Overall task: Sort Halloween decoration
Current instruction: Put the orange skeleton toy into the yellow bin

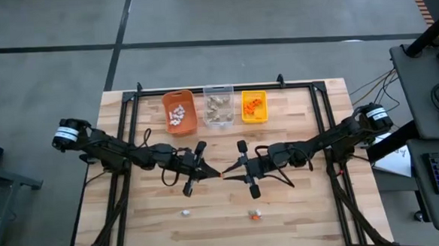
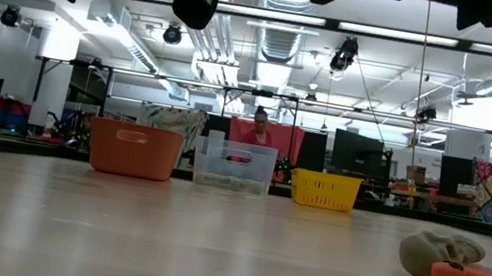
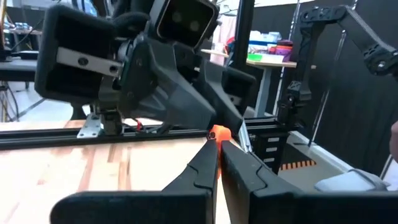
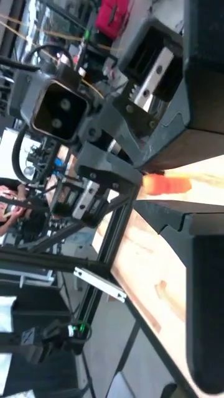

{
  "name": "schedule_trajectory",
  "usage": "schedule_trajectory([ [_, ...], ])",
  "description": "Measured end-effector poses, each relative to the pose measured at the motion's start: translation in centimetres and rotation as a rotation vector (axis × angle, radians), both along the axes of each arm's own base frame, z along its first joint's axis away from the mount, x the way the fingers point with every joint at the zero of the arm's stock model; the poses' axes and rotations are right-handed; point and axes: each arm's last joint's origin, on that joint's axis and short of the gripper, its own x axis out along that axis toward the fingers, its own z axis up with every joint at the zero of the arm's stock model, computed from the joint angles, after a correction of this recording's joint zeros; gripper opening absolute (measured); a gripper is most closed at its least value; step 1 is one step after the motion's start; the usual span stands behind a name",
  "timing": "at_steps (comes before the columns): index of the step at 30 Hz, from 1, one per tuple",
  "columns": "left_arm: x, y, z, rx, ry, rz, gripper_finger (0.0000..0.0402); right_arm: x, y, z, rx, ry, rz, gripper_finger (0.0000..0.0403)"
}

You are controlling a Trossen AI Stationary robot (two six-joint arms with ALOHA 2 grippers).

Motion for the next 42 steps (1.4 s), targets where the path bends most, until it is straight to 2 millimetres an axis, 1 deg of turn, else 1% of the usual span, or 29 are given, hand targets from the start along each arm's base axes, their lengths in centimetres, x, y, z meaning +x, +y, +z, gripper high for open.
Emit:
schedule_trajectory([
  [6, 0.0, 0.0, 0.0, 0.002, 0.003, 0.012, 0.0001, 0.0, -0.2, -0.2, -0.024, 0.013, -0.059, 0.008],
  [15, 0.0, 0.1, 0.0, 0.003, 0.003, 0.034, 0.0, 0.5, -0.4, -1.0, -0.03, 0.038, -0.08, 0.0077],
  [18, 0.0, 0.1, 0.0, 0.003, 0.002, 0.036, 0.0, 0.6, -0.6, -1.1, -0.017, 0.035, -0.086, 0.006],
  [21, 0.0, 0.1, 0.0, 0.002, 0.001, 0.045, 0.0, 0.7, -1.1, -1.2, 0.019, 0.044, -0.099, 0.0024],
  [25, -0.1, 0.2, 0.0, 0.003, 0.004, 0.047, 0.0, 0.7, -1.3, -1.2, 0.028, 0.055, -0.108, 0.0014],
  [28, -0.3, 0.5, 0.4, 0.004, 0.013, 0.059, 0.0, 0.4, -1.8, -0.8, 0.084, 0.085, -0.142, 0.0011],
  [31, -0.8, 0.8, 0.8, 0.017, 0.045, 0.07, 0.0, -0.2, -2.6, -0.5, 0.178, 0.157, -0.244, 0.0007],
  [34, -1.4, 1.4, 1.3, 0.048, 0.073, 0.106, 0.0, -1.1, -2.9, -0.7, 0.249, 0.27, -0.327, 0.0006],
  [38, -2.3, 2.0, 2.3, 0.079, 0.09, 0.157, 0.0, -2.4, -3.9, -1.9, 0.304, 0.47, -0.461, 0.0007],
  [42, -3.2, 2.7, 3.1, 0.082, 0.112, 0.231, 0.0, -3.6, -6.0, -3.4, 0.343, 0.647, -0.638, 0.0007],
])
